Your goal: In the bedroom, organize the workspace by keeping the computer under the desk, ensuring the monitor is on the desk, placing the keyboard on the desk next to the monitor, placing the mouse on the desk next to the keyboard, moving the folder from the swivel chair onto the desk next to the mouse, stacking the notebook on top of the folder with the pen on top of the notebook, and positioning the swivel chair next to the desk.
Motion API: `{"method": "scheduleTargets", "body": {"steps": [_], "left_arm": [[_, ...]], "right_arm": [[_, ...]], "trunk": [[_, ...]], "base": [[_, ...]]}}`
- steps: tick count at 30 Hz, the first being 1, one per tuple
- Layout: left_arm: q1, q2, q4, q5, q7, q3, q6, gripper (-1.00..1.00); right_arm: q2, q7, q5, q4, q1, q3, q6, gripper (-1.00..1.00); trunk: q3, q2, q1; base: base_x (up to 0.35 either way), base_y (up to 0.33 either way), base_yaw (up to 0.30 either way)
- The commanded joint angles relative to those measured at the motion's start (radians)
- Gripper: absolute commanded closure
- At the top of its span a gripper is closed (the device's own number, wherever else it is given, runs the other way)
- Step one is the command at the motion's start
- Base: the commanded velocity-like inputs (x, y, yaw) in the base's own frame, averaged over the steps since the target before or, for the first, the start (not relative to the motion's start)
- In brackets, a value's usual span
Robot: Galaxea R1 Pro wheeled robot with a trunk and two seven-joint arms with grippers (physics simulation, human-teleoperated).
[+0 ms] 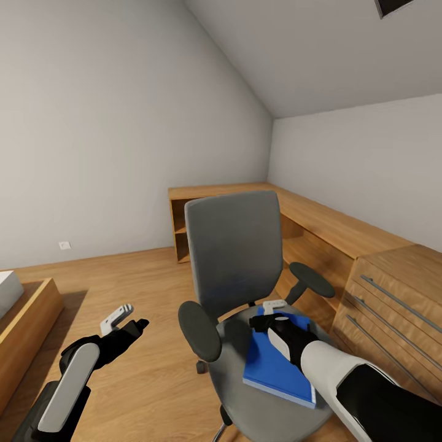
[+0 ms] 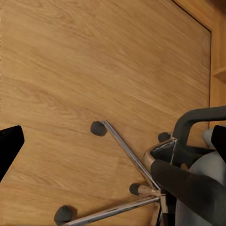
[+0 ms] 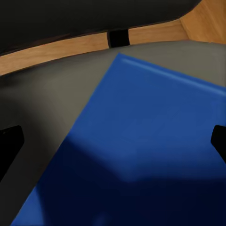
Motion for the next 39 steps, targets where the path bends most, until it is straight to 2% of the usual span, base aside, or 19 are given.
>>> {"method": "scheduleTargets", "body": {"steps": [1,6,26,39], "left_arm": [[-0.001,0.001,-0.001,0.010,0.010,-0.001,0.000,-1.00],[-0.001,0.001,-0.001,0.010,0.010,-0.001,0.000,-1.00],[-0.001,0.001,-0.001,0.010,0.010,-0.001,0.001,-1.00],[-0.001,0.001,-0.001,0.010,0.010,-0.001,0.001,-1.00]], "right_arm": [[0.000,-0.004,-0.021,0.013,0.001,-0.003,0.017,-1.00],[-0.001,-0.004,-0.021,0.013,0.001,0.000,0.036,-1.00],[-0.001,-0.003,-0.021,0.013,0.001,0.001,0.037,-1.00],[-0.002,-0.003,-0.020,0.013,0.001,0.001,0.037,-1.00]], "trunk": [[-0.001,0.000,0.000],[-0.001,0.000,0.000],[-0.001,0.000,0.000],[-0.001,0.000,0.000]], "base": [[0.000,0.000,0.000],[-0.064,0.000,0.000],[-0.170,0.000,0.000],[-0.089,0.000,0.000]]}}
